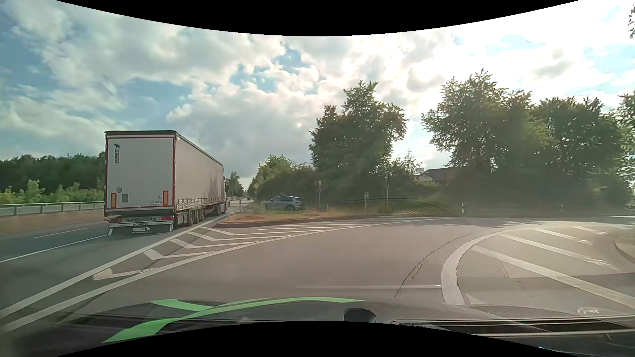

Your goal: Follow the waypoints while adhering to traffic rules and regulations

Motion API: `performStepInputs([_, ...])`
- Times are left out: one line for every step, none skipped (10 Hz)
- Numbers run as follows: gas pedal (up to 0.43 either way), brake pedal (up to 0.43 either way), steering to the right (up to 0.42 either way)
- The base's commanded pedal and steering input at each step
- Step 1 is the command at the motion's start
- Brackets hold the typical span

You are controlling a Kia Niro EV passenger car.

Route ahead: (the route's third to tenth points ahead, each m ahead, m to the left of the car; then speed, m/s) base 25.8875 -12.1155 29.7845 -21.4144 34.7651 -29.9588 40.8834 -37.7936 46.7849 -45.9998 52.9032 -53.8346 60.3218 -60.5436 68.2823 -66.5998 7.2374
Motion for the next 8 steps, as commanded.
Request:
performStepInputs([0.15, 0.0, 0.141])
performStepInputs([0.15, 0.0, 0.154])
performStepInputs([0.157, 0.0, 0.165])
performStepInputs([0.189, 0.0, 0.172])
performStepInputs([0.209, 0.0, 0.18])
performStepInputs([0.22, 0.0, 0.183])
performStepInputs([0.22, 0.0, 0.185])
performStepInputs([0.197, 0.0, 0.189])
